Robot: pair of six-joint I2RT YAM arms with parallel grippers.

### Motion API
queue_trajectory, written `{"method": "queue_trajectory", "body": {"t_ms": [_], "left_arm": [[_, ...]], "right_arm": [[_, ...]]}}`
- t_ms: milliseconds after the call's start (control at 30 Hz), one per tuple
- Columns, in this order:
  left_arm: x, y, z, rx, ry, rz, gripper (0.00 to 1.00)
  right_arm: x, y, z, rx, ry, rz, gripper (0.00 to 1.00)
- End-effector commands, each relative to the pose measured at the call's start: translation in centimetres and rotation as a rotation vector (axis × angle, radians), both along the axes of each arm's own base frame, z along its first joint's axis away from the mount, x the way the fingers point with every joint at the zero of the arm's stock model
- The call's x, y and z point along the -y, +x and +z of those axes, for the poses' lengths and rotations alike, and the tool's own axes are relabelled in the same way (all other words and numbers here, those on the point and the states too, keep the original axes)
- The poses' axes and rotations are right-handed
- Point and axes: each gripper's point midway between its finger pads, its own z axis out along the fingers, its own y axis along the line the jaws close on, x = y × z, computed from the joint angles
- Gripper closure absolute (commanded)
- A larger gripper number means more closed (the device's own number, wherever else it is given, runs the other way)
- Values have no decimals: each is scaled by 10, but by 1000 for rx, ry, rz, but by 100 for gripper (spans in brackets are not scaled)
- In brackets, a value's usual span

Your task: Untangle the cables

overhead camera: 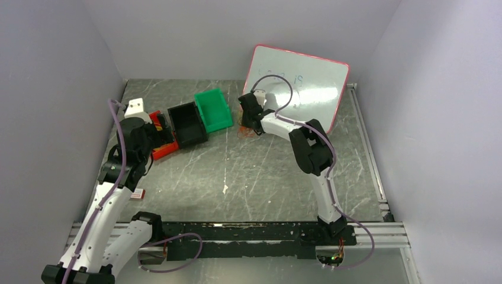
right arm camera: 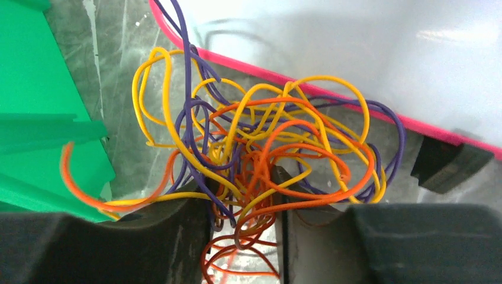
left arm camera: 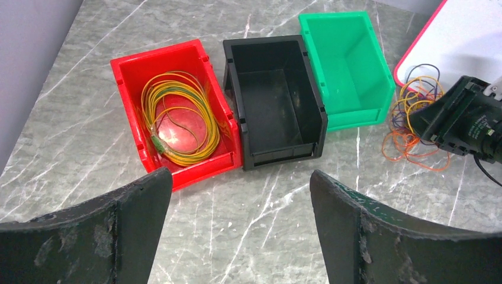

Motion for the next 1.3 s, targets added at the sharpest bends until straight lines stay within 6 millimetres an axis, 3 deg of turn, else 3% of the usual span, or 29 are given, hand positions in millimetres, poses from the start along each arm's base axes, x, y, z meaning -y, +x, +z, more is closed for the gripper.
{"method": "queue_trajectory", "body": {"t_ms": [0,100,267,433,700,767,933,1067,1267], "left_arm": [[0,4,3,20,-18,-8,10],[0,4,3,21,-20,-7,10],[0,4,4,25,-26,-9,10],[0,5,2,21,-30,-15,11],[1,5,0,13,-31,-18,11],[0,5,-1,11,-31,-17,11],[2,6,-2,6,-31,-28,11],[3,6,-3,3,-33,-33,11],[5,7,-5,-2,-37,-39,11]], "right_arm": [[8,-2,26,73,2,5,67],[14,-11,42,100,-10,42,77],[22,-44,73,129,-17,184,80],[24,-89,103,141,30,348,81],[-2,-176,112,84,86,631,80],[-8,-194,114,81,83,676,76],[-3,-236,85,2,22,761,60],[8,-245,69,-43,14,723,42],[23,-240,97,5,32,594,34]]}}
